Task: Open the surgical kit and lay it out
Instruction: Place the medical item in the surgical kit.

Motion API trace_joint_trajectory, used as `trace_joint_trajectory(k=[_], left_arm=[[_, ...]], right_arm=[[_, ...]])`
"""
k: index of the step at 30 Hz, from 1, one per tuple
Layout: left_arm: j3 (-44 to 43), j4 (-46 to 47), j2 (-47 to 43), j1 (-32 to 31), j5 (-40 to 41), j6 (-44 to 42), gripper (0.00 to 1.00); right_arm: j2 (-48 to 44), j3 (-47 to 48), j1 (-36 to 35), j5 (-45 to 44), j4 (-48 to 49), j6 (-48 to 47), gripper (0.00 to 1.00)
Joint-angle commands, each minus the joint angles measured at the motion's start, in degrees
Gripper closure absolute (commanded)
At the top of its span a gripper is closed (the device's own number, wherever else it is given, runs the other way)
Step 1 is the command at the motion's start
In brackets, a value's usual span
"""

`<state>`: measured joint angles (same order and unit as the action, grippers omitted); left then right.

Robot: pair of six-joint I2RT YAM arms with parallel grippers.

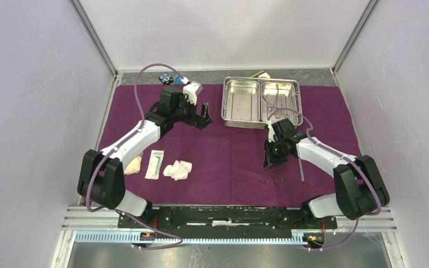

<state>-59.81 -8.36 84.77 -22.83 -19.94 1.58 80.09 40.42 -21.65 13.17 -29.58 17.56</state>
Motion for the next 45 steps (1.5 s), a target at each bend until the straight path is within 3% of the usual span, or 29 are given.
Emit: trace_joint_trajectory(k=[1, 11, 45], left_arm=[[0.1, 2.4, -0.3, 0.3, -0.7, 1.8, 0.00], [0.3, 2.6, -0.3, 0.3, -1.1, 1.7, 0.00], [0.4, 2.9, -0.3, 0.2, -1.4, 1.8, 0.00]], right_arm=[[-0.2, 2.6, -0.2, -1.7, 0.7, -1.1, 0.77], [-0.4, 6.1, -0.4, -1.9, 2.4, -4.6, 0.79], [4.7, 4.8, -1.2, 1.9, 5.7, -5.7, 0.80]])
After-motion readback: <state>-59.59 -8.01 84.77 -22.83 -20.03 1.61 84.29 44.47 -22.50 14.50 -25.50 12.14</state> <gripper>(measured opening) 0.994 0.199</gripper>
